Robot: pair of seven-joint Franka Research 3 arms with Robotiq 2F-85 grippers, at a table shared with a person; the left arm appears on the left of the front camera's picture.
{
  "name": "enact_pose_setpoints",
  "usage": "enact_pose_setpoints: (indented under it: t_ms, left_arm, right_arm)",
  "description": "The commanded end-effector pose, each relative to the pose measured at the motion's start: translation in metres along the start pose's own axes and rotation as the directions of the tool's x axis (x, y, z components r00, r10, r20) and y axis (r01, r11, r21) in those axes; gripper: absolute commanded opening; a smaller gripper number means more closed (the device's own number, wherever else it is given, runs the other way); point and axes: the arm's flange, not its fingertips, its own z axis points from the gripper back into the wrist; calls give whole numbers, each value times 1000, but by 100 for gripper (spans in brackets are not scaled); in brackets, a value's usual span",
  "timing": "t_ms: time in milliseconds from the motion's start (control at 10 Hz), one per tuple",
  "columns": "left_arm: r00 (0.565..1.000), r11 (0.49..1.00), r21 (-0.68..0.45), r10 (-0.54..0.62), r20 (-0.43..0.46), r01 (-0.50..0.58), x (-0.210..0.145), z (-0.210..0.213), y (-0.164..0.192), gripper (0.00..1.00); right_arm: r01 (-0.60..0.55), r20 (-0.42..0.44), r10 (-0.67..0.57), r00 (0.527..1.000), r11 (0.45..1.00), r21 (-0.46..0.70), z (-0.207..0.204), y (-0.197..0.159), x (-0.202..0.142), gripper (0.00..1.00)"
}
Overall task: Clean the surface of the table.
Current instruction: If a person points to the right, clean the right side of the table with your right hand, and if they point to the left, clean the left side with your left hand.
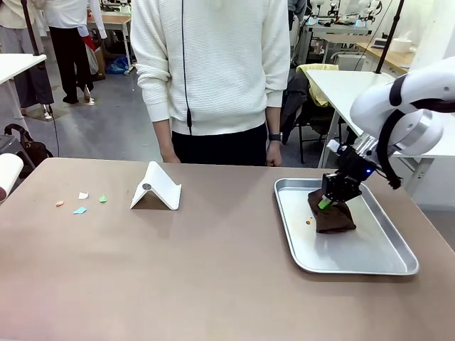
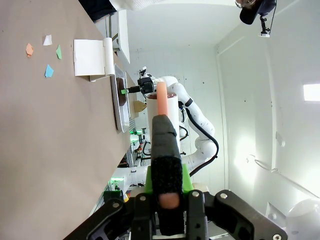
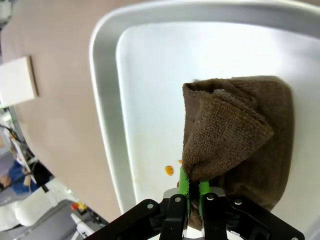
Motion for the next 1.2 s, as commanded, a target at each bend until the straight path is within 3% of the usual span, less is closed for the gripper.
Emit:
enact_pose_setpoints:
  t_ms: [0, 400, 700, 900, 1100]
  left_arm:
    - [1000, 1000, 1, -6, -12, 6, -3, 0, -4, 0]
    - [1000, 1000, 1, -6, -12, 6, -3, 0, -4, 0]
    - [1000, 1000, 1, -6, -12, 6, -3, 0, -4, 0]
    - [1000, 1000, 1, -6, -12, 6, -3, 0, -4, 0]
    - [1000, 1000, 1, -6, -12, 6, -3, 0, -4, 0]
  right_arm:
    - [-81, -68, 79, 995, 996, -25, -8, 20, 3, 8]
    - [-245, -155, 232, 960, 967, -68, -29, 66, -14, 8]
    - [-292, -238, 256, 937, 948, -129, -33, 63, -19, 8]
    - [-358, -368, 276, 888, 917, -176, -33, 52, -25, 8]
    - [-293, -314, 223, 923, 936, -197, -28, 37, -21, 8]
